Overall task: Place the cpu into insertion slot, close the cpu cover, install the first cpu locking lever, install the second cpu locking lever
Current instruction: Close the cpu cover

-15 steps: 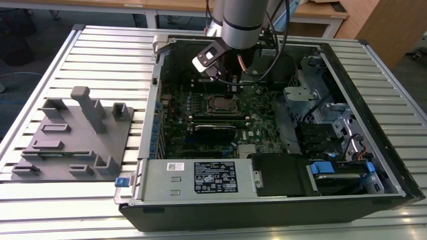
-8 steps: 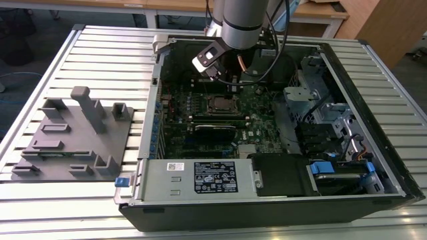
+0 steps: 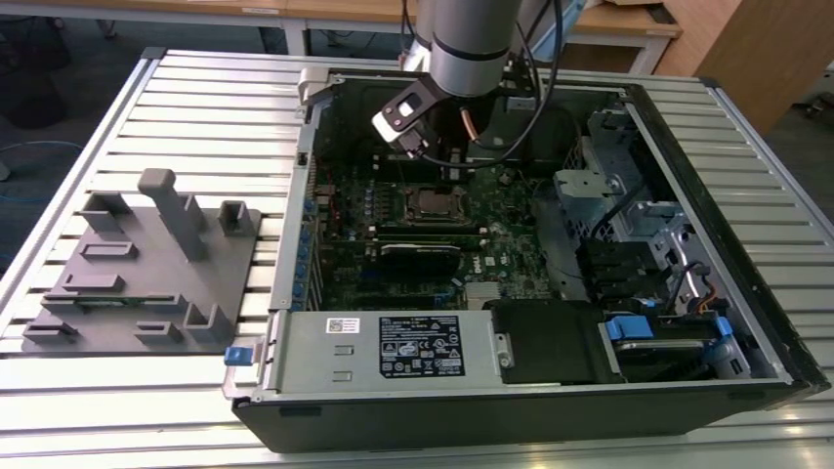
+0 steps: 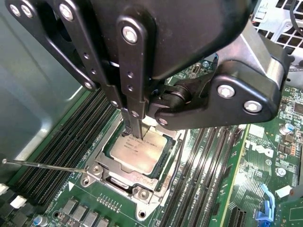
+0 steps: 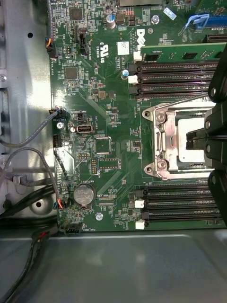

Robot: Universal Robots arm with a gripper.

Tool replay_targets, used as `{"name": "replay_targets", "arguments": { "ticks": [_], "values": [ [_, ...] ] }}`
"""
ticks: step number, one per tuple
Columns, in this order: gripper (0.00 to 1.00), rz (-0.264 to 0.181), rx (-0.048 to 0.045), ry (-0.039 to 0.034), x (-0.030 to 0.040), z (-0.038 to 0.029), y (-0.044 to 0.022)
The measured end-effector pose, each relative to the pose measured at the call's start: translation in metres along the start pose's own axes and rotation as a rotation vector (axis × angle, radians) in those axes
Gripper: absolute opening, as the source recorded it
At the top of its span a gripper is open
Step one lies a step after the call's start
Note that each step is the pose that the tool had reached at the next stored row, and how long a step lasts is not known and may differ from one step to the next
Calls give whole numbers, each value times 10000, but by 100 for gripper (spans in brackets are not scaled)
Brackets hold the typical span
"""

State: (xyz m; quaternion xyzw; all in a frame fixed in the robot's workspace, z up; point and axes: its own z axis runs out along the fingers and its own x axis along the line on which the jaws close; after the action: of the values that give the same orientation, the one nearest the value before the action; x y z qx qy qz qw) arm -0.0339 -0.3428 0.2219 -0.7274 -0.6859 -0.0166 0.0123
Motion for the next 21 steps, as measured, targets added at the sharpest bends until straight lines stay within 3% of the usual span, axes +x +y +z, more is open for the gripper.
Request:
{"name": "replay_targets", "arguments": {
  "ticks": [12,21],
  "values": [
    [10,-13,1,-2,-4,35,-35],
    [10,-270,11,2,-4,45,-35]
  ]
}}
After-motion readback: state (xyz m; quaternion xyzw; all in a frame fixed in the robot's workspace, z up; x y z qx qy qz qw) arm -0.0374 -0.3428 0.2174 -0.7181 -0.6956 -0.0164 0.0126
